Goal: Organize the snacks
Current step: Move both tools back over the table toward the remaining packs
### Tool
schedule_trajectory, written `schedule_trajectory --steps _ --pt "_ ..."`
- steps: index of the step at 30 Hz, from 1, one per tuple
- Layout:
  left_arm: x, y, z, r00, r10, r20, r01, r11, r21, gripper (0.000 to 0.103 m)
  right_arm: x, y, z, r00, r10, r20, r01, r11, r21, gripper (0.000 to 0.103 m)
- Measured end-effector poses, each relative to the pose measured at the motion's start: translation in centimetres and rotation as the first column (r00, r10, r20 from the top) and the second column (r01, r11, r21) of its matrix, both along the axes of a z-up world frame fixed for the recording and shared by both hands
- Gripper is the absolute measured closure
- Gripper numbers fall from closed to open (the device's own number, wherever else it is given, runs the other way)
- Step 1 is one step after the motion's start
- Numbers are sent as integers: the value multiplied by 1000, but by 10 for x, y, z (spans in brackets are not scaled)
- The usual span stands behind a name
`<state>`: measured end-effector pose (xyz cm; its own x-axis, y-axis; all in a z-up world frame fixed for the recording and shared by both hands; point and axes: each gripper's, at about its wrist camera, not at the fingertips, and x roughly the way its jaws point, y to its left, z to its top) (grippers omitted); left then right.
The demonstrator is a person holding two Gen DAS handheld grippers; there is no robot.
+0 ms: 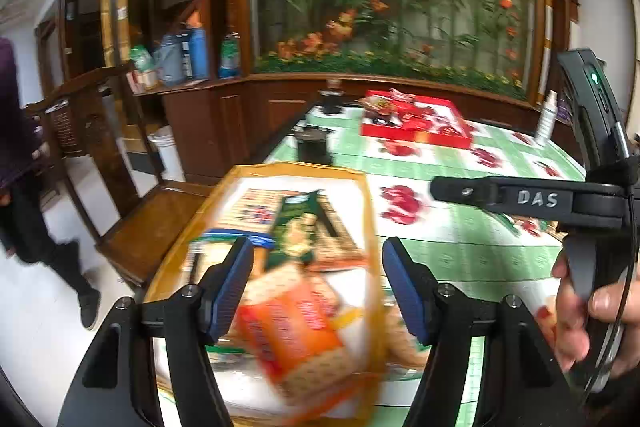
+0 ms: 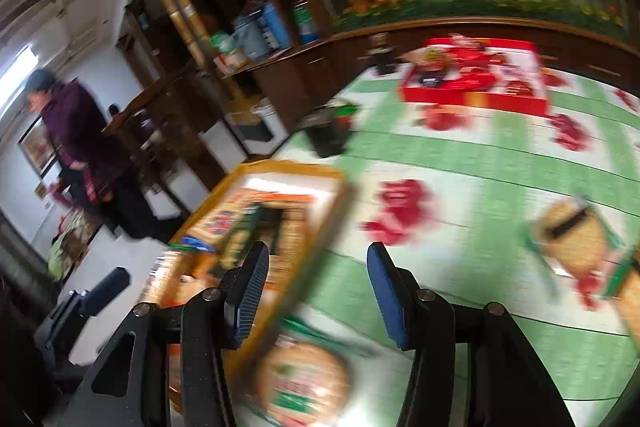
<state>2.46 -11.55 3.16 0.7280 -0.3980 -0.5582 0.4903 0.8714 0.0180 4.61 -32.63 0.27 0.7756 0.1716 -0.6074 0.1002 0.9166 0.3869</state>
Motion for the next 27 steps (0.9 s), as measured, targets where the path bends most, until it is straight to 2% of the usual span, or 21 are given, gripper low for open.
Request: schedule_trajectory --steps 4,6,9,11,14,15,20,23,24,27 --pt "-8 -21 -4 998 -50 -28 50 999 14 37 -42 -62 -5 988 -152 5 152 988 -36 47" --pt "-14 -35 -8 996 -82 -32 83 996 30 37 -67 -104 -9 966 -257 11 257 966 -18 47" --pt "-24 -58 -15 989 -137 -49 139 989 51 37 -98 -164 -15 892 -451 -29 451 892 0 47" --pt "-31 -72 -22 980 -182 -76 187 981 52 37 -115 -197 -22 847 -530 -55 532 846 36 47" --pt "-40 -88 -31 968 -229 -103 236 970 65 37 -129 -232 -34 769 -630 -109 635 773 17 48" --pt "-44 -95 -35 963 -247 -108 256 964 76 37 -130 -239 -38 757 -643 -116 648 761 15 48" --pt "-59 -108 -45 948 -295 -121 308 946 103 37 -124 -258 -54 741 -655 -149 666 745 39 48" --pt "-63 -109 -48 945 -306 -120 318 942 109 37 -120 -256 -59 730 -661 -174 668 744 -19 48" --pt "-63 -109 -49 944 -306 -123 320 941 110 37 -118 -253 -62 735 -650 -193 660 751 -16 48" --pt "-60 -106 -49 946 -298 -128 311 945 105 37 -113 -246 -71 767 -592 -247 624 779 70 47"
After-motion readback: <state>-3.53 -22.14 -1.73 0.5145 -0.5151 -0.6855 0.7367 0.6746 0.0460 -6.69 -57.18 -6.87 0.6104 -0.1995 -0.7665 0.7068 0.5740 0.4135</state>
